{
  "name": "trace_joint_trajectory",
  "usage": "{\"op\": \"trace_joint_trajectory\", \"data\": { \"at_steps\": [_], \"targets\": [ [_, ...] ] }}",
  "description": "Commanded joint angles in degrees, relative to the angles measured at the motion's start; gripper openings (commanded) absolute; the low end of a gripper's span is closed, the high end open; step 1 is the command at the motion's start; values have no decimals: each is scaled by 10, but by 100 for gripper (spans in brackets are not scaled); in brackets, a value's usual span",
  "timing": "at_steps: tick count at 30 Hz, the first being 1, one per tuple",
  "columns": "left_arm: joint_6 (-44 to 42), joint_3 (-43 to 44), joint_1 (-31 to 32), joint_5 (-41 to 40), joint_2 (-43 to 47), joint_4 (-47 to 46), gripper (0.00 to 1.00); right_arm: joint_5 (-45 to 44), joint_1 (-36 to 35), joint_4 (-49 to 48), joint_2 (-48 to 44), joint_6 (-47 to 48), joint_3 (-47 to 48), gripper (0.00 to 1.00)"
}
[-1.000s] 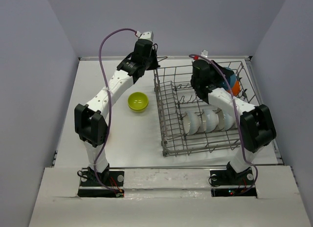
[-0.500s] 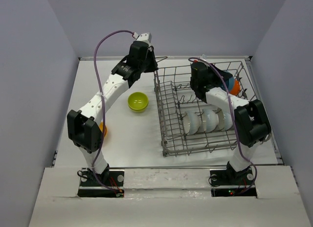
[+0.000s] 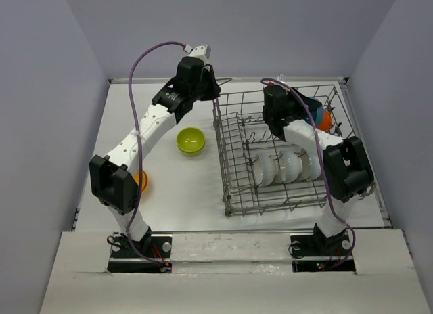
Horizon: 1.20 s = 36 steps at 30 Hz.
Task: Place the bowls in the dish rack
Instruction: Move the dish rack to the center of the board.
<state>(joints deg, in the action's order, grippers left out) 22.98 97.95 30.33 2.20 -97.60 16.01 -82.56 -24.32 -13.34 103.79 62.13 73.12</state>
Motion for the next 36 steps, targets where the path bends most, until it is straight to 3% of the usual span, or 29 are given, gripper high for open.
{"op": "trace_joint_trajectory", "data": {
  "at_steps": [1, 6, 10, 15, 28, 36],
  "targets": [
    [0, -4, 3, 12, 25, -22, 0, -8, 9, -6, 16, 1, 20, 1],
    [-1, -2, 3, 13, 22, -21, 1, -9, 9, -7, 23, 0, 19, 1],
    [-3, 0, 3, 14, 13, -20, 18, -8, 9, -10, 26, 2, 26, 1],
    [-4, 4, 3, 10, 0, -16, 20, -8, 9, -9, 31, 2, 28, 1],
    [-5, 4, 3, -1, -9, -13, 50, -10, -6, -3, 42, -2, 28, 1],
    [-6, 1, 6, -1, -11, -13, 58, -9, -6, -3, 43, -3, 11, 3]
  ]
}}
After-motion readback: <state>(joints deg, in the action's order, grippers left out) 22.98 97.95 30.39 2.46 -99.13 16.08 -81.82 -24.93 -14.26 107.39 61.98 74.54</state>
